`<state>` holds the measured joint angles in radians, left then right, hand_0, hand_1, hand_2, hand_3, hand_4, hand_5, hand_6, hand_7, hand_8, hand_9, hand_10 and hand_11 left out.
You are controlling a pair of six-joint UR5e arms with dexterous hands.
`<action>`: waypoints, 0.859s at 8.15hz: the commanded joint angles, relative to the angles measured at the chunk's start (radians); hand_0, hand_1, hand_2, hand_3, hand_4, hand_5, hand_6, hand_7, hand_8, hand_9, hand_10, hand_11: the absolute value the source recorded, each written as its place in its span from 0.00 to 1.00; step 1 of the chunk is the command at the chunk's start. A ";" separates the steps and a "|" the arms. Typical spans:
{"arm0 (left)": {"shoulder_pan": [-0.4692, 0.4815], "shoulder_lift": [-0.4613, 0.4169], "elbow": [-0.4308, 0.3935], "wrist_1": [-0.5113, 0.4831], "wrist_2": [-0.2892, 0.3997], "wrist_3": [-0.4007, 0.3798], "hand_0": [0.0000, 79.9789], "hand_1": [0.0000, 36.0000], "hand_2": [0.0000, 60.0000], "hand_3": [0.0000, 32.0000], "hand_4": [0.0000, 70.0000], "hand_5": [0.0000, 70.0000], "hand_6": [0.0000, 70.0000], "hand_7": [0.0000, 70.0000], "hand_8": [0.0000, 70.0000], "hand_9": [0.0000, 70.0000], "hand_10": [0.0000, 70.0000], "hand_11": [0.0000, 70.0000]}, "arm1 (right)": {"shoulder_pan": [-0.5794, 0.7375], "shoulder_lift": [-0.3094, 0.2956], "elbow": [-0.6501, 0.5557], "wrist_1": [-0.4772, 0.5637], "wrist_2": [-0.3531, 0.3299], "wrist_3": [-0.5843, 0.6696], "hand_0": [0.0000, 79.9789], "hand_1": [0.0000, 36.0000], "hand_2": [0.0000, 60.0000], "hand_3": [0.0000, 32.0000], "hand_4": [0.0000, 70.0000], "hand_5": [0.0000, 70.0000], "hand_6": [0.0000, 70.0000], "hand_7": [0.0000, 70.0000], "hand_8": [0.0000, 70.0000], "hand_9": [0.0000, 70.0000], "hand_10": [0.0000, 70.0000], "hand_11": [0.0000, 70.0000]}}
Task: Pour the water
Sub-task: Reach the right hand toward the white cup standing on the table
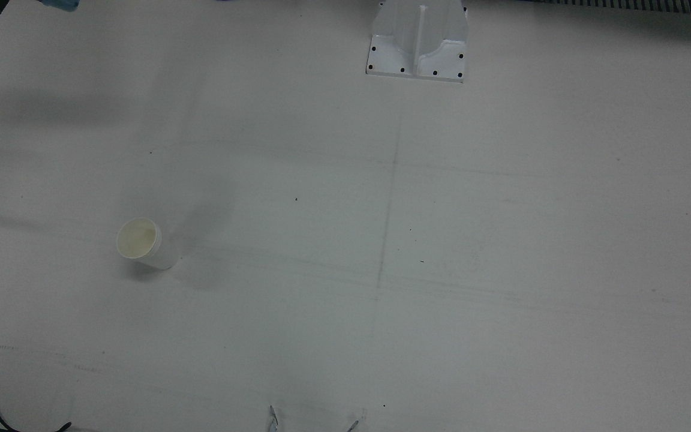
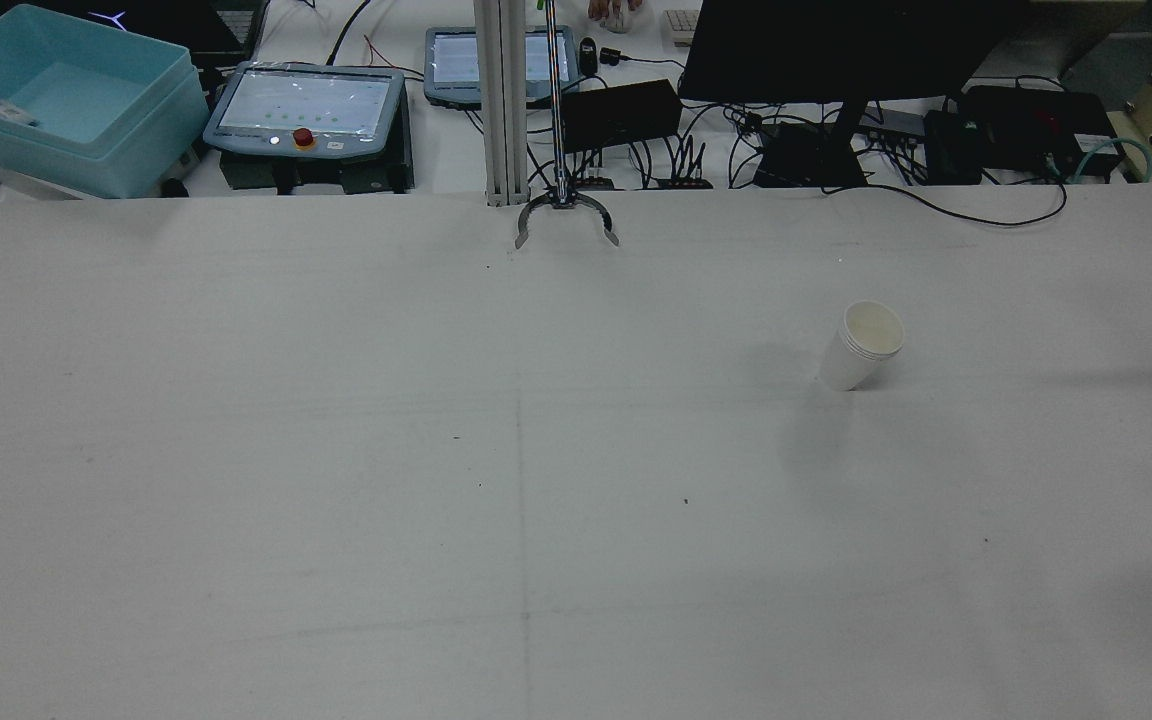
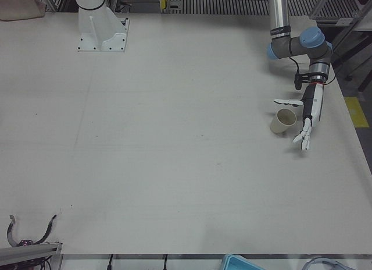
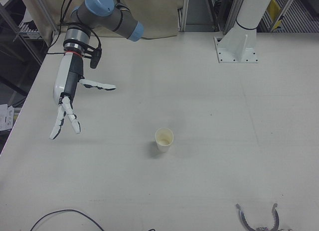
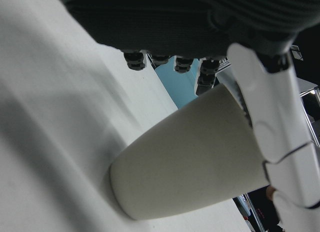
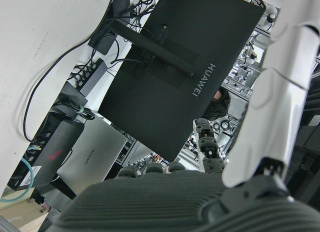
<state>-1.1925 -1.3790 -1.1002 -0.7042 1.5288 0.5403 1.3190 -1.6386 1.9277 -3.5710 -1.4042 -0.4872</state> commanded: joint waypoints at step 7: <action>0.040 -0.015 -0.004 0.003 0.014 -0.020 0.68 0.53 0.08 0.00 0.20 0.51 0.00 0.13 0.00 0.01 0.04 0.09 | -0.006 0.014 -0.003 -0.002 0.002 0.001 0.68 0.41 0.00 0.00 0.11 0.08 0.00 0.00 0.00 0.01 0.00 0.00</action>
<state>-1.1538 -1.3946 -1.1044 -0.7035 1.5432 0.5234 1.3136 -1.6246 1.9261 -3.5726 -1.4026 -0.4863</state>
